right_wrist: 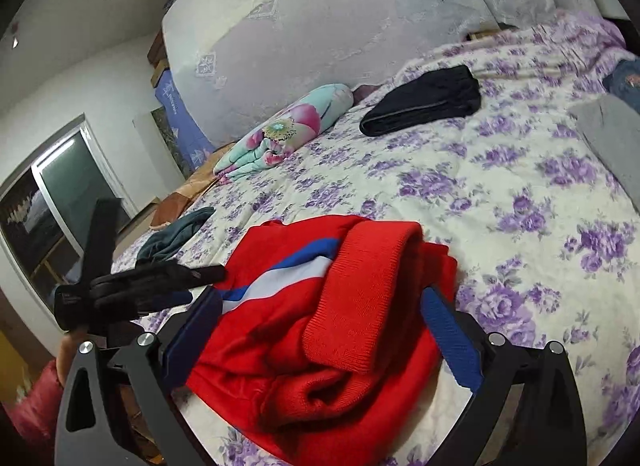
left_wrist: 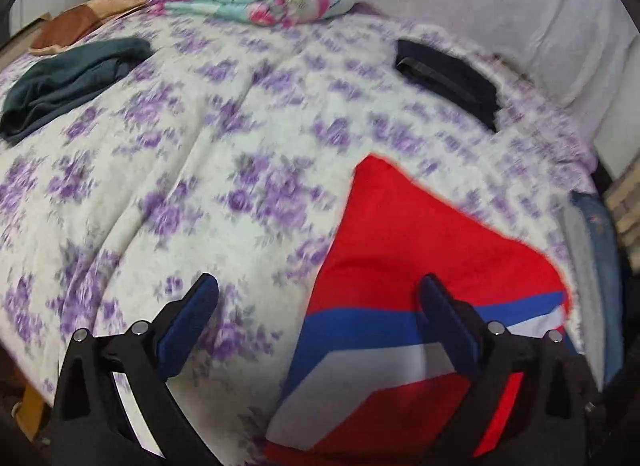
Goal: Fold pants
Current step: 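Grasp the red pants bundle with the right gripper, then grasp the striped jacket with the left gripper while the right gripper holds the red pants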
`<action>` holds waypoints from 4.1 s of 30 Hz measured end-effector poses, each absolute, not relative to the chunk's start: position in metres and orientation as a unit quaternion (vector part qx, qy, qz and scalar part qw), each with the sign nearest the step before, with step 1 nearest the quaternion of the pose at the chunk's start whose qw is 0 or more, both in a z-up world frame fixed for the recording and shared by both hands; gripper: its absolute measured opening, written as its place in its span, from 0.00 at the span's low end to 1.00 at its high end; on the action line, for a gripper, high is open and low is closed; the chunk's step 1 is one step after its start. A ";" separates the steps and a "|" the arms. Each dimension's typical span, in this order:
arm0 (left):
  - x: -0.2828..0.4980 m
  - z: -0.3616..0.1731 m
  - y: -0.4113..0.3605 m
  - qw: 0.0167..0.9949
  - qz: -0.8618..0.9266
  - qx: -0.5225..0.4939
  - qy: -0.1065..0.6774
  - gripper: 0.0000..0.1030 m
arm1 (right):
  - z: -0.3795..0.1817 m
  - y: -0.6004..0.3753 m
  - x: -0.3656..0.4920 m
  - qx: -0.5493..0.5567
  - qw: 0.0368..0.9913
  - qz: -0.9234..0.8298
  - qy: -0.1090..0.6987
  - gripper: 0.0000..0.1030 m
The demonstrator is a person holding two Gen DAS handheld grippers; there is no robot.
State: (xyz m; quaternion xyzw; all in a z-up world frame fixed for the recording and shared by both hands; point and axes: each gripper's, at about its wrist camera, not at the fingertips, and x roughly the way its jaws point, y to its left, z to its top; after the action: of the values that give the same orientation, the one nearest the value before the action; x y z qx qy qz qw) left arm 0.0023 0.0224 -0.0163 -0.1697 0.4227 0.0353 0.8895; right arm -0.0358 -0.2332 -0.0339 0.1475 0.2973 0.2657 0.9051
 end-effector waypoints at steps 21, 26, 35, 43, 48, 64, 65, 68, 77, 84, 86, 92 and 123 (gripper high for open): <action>0.021 -0.045 0.026 0.877 -0.210 -0.082 0.424 0.96 | -0.051 -0.254 0.001 0.203 0.843 0.166 0.469 0.97; 0.014 -0.046 0.012 0.864 -0.268 -0.074 0.420 0.95 | -0.057 -0.233 0.031 0.289 0.802 0.217 0.476 0.97; 0.011 -0.049 0.010 0.858 -0.271 -0.071 0.430 0.96 | -0.059 -0.246 0.018 0.245 0.813 0.280 0.447 0.82; -0.007 -0.049 0.012 0.864 -0.258 -0.080 0.425 0.96 | -0.058 -0.239 0.013 0.230 0.831 0.273 0.426 0.90; 0.002 -0.050 0.016 0.857 -0.259 -0.106 0.432 0.96 | -0.055 -0.241 0.014 0.253 0.817 0.278 0.437 0.97; -0.010 -0.048 0.019 0.876 -0.242 -0.150 0.389 0.64 | -0.050 -0.224 -0.014 0.146 0.899 0.211 0.356 0.54; -0.005 -0.050 0.021 0.870 -0.244 -0.164 0.395 0.67 | -0.051 -0.227 -0.012 0.155 0.894 0.215 0.361 0.54; 0.006 -0.054 0.030 0.854 -0.250 -0.204 0.409 0.67 | -0.054 -0.229 -0.006 0.175 0.884 0.226 0.370 0.54; 0.003 -0.046 0.010 0.876 -0.236 -0.140 0.397 0.55 | -0.055 -0.233 -0.006 0.185 0.879 0.242 0.367 0.54; -0.011 -0.043 0.002 0.897 -0.207 -0.103 0.377 0.57 | -0.051 -0.230 -0.012 0.170 0.890 0.233 0.352 0.53; -0.013 -0.045 0.001 0.903 -0.186 -0.103 0.373 0.64 | -0.052 -0.231 -0.012 0.173 0.889 0.234 0.353 0.53; -0.024 -0.039 -0.011 0.923 -0.170 -0.053 0.342 0.48 | -0.051 -0.228 -0.013 0.157 0.896 0.219 0.352 0.53; 0.228 0.116 -0.056 0.948 -0.178 0.014 0.262 0.19 | 0.097 -0.241 0.210 0.095 0.946 0.180 0.251 0.36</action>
State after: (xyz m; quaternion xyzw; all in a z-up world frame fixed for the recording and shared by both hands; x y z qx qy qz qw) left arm 0.2276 -0.0564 0.1160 0.0136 0.2618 -0.1783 0.9484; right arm 0.2099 -0.2408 0.0969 0.0946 0.2506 0.1800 0.9465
